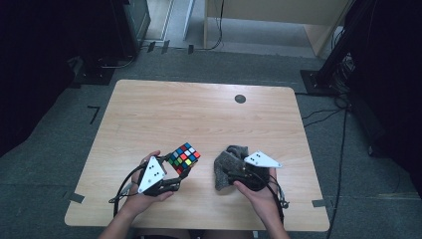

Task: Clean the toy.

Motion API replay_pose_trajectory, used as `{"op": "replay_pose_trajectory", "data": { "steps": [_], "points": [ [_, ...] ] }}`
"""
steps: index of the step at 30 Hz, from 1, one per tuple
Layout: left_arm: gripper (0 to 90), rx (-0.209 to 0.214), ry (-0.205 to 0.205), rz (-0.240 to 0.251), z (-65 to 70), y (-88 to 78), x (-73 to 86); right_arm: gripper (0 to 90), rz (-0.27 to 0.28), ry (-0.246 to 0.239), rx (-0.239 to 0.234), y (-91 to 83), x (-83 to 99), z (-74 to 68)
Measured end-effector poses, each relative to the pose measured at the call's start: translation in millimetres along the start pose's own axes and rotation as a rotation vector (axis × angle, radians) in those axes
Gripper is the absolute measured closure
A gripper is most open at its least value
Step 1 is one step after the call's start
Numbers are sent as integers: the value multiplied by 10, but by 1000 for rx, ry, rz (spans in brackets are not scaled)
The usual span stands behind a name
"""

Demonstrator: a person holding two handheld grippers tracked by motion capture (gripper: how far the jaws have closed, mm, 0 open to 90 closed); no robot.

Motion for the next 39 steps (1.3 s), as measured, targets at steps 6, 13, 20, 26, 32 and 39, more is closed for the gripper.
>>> {"op": "replay_pose_trajectory", "data": {
  "steps": [6,13,20,26,32,39],
  "points": [
    [344,3,-42,-29,-38,32,70,199,-167,-69,5,256,396,105],
    [343,18,-41,-27,4,33,58,651,-196,-48,62,275,504,192],
    [344,53,-15,-49,84,56,99,729,75,5,-85,-104,-89,-159],
    [344,101,61,-50,329,80,72,723,304,-81,-270,-472,-597,-875],
    [344,148,94,-14,483,23,-37,719,310,-63,-322,-411,-553,-1036],
    [344,144,80,-33,451,50,-1,709,281,-17,-229,-372,-495,-782]
  ]
}}
Point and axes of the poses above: each handheld gripper's, and its own axes: y roughly forward along the jaws, x roughly out of its underside, z roughly to its right, the point moved 10 cm from there along y, roughly forward along the jaws, and after that the axes turned 4 degrees about -x, right-handed, at the moved point
